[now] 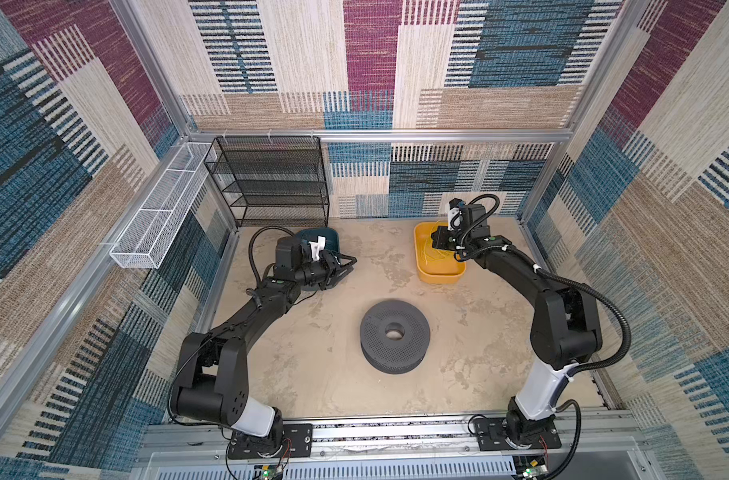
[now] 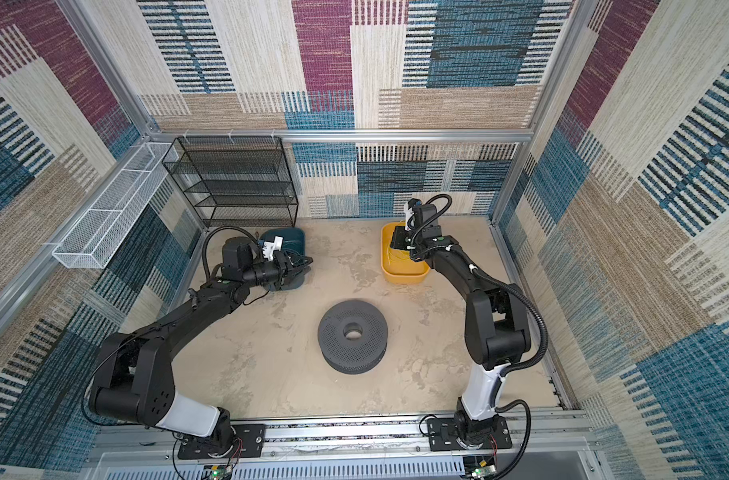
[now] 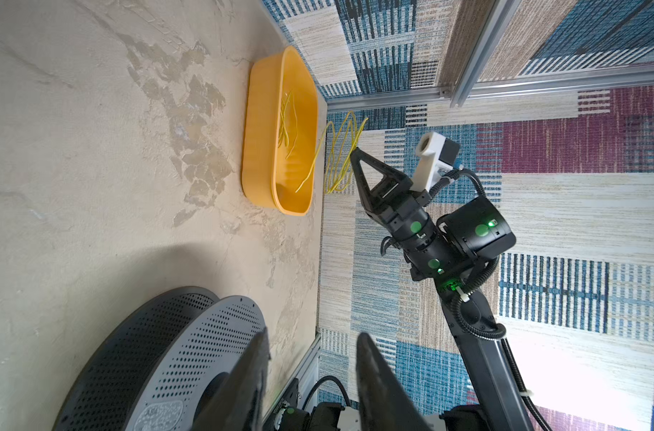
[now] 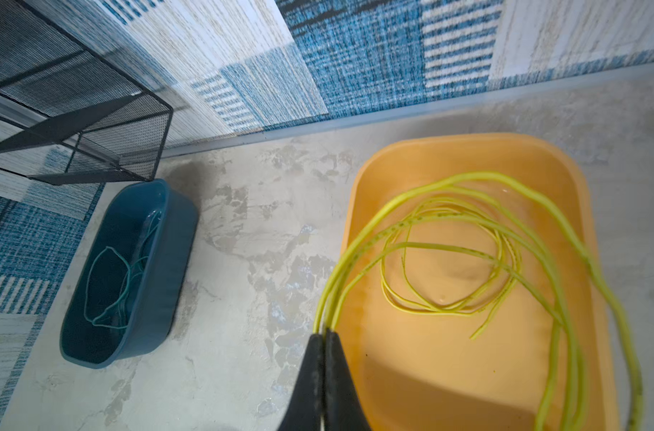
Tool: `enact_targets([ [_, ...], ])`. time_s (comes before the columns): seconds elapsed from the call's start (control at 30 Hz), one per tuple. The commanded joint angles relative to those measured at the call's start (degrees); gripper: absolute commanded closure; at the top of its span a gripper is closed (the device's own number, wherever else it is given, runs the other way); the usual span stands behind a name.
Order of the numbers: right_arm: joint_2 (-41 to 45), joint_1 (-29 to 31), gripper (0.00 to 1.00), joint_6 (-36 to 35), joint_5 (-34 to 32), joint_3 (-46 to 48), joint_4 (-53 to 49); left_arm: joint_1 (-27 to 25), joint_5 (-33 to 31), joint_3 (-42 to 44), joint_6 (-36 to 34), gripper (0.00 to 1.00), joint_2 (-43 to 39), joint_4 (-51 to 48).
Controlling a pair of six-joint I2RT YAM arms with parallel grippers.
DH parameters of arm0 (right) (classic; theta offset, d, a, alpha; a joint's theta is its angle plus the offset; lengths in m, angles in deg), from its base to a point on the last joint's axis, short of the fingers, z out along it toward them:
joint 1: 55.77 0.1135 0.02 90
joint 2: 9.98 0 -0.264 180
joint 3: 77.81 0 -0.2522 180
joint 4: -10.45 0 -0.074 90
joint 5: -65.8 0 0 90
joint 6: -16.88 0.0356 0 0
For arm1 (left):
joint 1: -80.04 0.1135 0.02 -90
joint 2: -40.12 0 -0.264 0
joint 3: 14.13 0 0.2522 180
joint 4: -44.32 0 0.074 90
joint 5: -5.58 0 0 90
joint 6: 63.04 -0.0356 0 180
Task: Wrap the cables
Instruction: 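Grasp the yellow cable in the yellow tub with the right gripper and lift, then lift the yellow cable and carry it toward the left gripper with the right gripper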
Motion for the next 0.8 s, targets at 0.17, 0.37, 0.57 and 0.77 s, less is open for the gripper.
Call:
enact_targets([
  [0.17,3.1,0.0,0.99,-0.1,2.2,-0.7,2.3,0.0,1.4,-0.6,-0.1,0.59,-0.3,1.9],
  [0.37,7.7,1.8,1.0,2.5,9.0,2.2,5.3,-0.3,2.5,-1.4,-1.4,0.59,-0.1,2.0],
  [0.57,11.3,9.3,1.0,3.3,10.6,5.9,8.3,-2.0,3.2,-2.2,-3.7,0.59,-0.2,1.9],
  [0.77,12.9,16.5,1.0,4.8,12.8,7.3,10.4,-3.9,3.1,-2.4,-5.4,0.58,-0.3,1.9],
])
